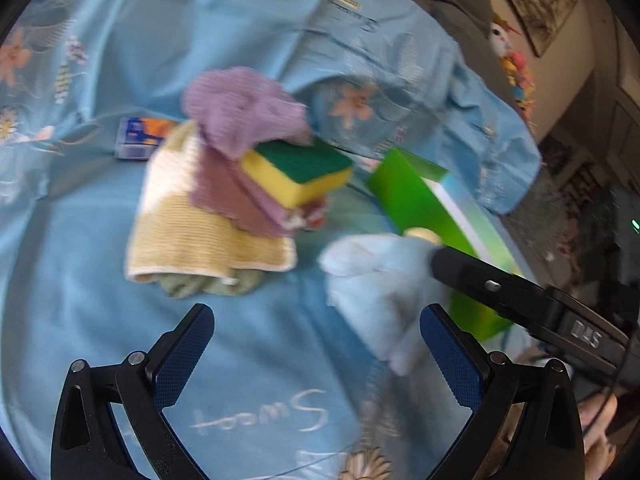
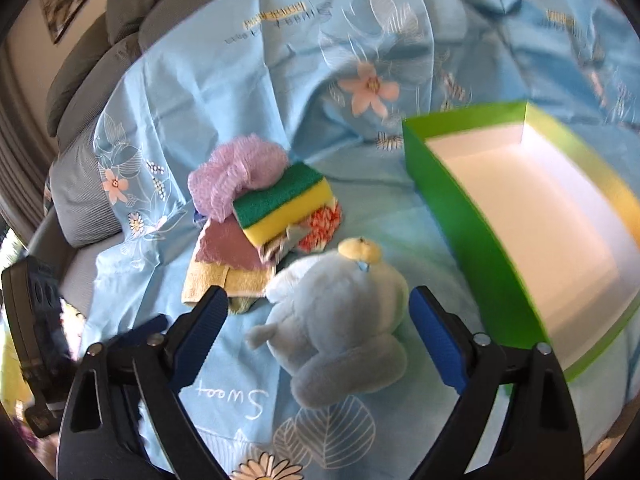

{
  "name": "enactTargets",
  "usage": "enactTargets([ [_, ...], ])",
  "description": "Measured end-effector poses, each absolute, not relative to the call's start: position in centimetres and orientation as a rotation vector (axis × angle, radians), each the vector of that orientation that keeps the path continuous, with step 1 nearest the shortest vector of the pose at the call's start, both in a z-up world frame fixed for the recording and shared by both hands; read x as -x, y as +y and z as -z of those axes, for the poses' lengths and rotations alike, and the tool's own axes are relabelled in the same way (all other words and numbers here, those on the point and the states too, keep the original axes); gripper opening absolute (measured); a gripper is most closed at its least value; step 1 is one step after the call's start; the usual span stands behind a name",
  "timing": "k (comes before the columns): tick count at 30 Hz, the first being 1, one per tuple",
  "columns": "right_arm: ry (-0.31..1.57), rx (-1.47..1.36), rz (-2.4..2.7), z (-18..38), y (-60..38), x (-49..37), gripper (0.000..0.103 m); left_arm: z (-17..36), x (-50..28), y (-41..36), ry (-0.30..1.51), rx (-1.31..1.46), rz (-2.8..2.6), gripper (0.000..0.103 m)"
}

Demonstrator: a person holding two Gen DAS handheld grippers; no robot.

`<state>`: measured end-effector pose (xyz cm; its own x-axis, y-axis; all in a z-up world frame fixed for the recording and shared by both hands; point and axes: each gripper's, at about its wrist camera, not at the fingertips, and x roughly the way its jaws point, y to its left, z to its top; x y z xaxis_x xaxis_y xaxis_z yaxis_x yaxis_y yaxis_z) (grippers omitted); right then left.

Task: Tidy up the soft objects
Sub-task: 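Lift the white plush toy with the right gripper over the green box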

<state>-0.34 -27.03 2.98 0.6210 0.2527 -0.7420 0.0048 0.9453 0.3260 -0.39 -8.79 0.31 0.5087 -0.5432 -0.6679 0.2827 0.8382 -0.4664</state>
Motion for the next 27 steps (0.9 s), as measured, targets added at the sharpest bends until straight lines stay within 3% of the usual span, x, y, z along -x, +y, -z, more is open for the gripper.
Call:
enactTargets([
  [4,0.952,-0.352,-0.160,-1.9,-27.5,-1.2,0.087,-0.2,0.1,-10.9,0.911,0.336,0.625,0.102],
  [6,0.967,-0.363,-0.179,-1.5,-27.6,-1.6,0.087,0.5,-0.4,-11.8,0.943,0.330,0.634,0.091],
  [13,1.041,-0.336,-0.159,0.4,-27.4,-3.0,0.083,3.1,-1.8,-12.9,1.015,0.415,0.661,0.081],
  [15,1.052,-0.353,-0.171,1.0,-27.7,-3.4,0.081,3.0,-2.0,-13.4,0.998,0.414,0.680,0.072],
  [19,1.004,-0.379,-0.177,1.0,-28.3,-3.3,0.075,2.5,-2.2,-14.1,0.973,0.383,0.675,0.072],
  [27,0.867,-0.436,-0.178,-2.6,-29.9,-1.9,0.074,-1.8,-1.3,-15.5,0.840,0.272,0.698,0.072],
])
